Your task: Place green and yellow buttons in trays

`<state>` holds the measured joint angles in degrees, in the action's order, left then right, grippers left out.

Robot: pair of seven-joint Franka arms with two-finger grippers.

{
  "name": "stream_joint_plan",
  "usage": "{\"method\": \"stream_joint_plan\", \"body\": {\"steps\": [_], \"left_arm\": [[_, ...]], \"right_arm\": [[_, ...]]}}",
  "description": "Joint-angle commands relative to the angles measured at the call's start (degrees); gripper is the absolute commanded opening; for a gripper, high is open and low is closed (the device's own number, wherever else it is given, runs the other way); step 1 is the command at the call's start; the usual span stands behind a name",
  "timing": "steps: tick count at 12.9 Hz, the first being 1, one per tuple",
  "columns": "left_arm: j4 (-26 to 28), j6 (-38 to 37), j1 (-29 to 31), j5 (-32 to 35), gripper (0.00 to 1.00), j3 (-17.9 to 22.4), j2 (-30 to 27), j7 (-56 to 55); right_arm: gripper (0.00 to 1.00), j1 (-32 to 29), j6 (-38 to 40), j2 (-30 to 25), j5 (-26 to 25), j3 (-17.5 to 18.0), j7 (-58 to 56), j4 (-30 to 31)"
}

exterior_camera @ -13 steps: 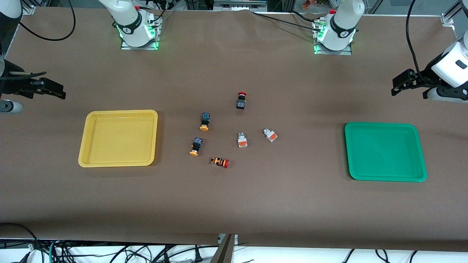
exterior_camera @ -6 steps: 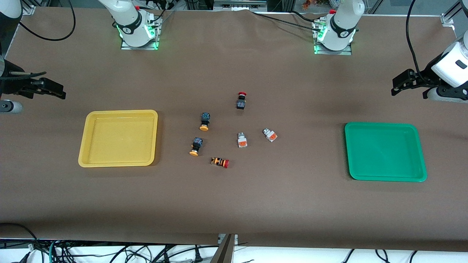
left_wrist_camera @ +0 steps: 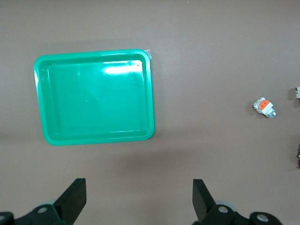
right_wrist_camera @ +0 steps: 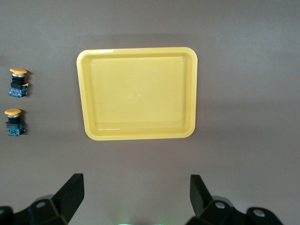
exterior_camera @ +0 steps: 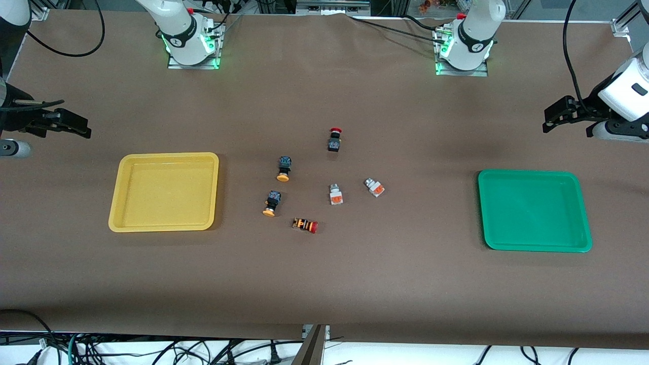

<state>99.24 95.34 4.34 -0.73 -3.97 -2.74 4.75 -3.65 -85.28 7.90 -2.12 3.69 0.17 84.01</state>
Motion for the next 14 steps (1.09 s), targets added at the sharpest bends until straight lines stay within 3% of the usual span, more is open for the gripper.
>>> {"method": "stream_joint_plan", "body": {"steps": [1,10,14], "left_arm": [[-1.77,-1.47,0.05,-0.23,1.00,-0.07,0.72,1.06],[-1.77,-1.38,0.40,-0.24,1.00,0.02,0.98,0.96],[-1.77,-2.52,0.76,-0.93,1.00,0.19,4.49,0.88]], "right_arm": [[1.00,-0.49,0.11,0.53,0.98,0.26,-0.43,-1.22],[1.00,0.13,0.29,4.83,0.98,0.61,-0.43,-0.86],[1.00,1.35,-0.33,7.82,1.15,0.96,-0.34,-0.78]]}}
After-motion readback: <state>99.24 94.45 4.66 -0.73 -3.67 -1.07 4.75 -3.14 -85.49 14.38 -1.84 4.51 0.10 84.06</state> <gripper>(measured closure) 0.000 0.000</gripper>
